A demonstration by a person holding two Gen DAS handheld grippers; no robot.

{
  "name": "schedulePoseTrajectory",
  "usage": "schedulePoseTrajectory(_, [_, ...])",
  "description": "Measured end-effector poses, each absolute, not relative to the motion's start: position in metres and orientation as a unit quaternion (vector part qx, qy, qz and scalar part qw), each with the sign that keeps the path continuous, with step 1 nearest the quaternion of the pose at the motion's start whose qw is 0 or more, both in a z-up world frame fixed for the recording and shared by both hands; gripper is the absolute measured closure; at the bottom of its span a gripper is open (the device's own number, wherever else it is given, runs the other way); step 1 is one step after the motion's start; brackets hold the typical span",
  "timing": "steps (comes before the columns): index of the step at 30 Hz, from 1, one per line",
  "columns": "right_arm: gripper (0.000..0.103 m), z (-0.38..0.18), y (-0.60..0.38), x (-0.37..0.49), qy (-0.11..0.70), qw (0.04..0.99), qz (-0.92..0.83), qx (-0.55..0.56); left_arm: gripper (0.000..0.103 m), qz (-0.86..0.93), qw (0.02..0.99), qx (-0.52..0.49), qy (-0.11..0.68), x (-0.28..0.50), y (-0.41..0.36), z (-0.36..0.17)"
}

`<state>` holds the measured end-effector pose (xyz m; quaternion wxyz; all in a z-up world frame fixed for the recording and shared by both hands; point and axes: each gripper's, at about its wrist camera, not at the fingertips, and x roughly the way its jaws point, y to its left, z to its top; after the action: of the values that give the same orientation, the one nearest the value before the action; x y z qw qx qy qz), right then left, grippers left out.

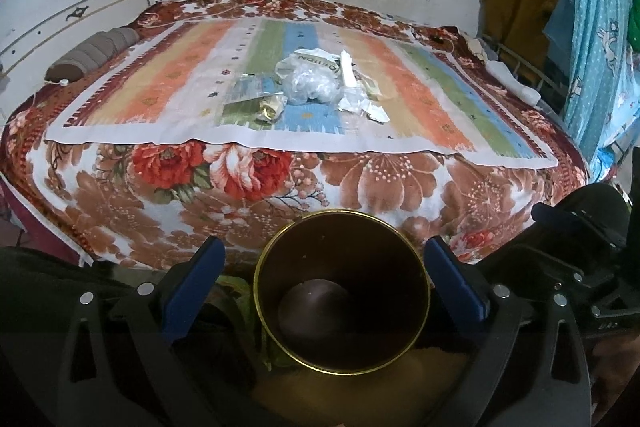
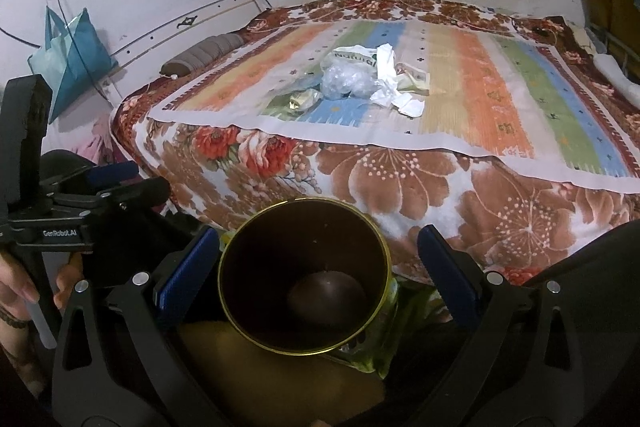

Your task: Collect trash

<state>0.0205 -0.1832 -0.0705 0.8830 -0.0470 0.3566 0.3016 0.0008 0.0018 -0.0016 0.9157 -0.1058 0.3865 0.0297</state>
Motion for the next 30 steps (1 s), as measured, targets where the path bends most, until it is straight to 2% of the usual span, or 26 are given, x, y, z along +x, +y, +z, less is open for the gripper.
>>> schedulePoseTrajectory(30, [0.009, -0.069, -0.181, 0.023, 0.364, 0.878, 0.309, -0.040, 0.006, 0.054, 0.910, -0.111, 0.395, 0.013, 0.008, -0.002])
